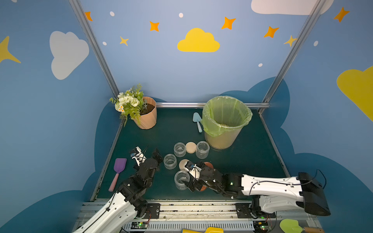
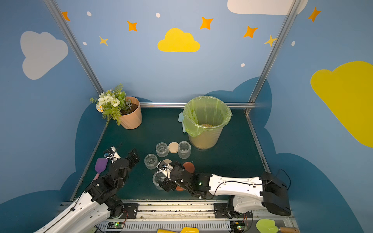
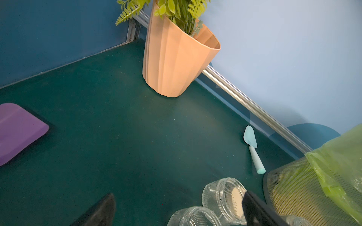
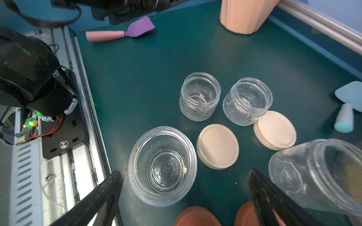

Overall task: Empty expired oatmeal from jars
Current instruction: Reset both arms

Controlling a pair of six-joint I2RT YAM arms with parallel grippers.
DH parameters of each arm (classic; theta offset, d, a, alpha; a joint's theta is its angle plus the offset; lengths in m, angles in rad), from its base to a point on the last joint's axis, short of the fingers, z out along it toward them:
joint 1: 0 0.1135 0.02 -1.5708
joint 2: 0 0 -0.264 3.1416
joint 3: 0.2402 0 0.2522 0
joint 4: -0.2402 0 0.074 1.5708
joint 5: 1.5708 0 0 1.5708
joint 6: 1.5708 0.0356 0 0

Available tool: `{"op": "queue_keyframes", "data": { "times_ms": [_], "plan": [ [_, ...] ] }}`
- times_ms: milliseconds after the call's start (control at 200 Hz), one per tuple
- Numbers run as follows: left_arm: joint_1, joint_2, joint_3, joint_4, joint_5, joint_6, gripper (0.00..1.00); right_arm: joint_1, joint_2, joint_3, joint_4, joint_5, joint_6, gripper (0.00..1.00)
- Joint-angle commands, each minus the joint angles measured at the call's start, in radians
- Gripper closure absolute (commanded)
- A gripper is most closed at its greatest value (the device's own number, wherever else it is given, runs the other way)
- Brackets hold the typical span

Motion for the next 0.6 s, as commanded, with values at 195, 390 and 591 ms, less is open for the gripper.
{"op": "queue_keyframes", "data": {
  "times_ms": [195, 390, 591],
  "plan": [
    [0.006, 0.086, 0.064, 0.119, -0.054, 0.203, 0.0, -0.124, -0.315, -0.081, -0.13, 0.02, 0.083, 0.02],
    [0.042, 0.222, 0.109, 0.254, -0.099, 0.348, 0.0, -0.341, -0.475, -0.132, -0.271, 0.024, 0.149, 0.02],
    [0.136, 0.318, 0.144, 0.322, -0.091, 0.443, 0.0, -0.464, -0.578, -0.203, -0.252, 0.166, 0.153, 0.02]
  ]
}}
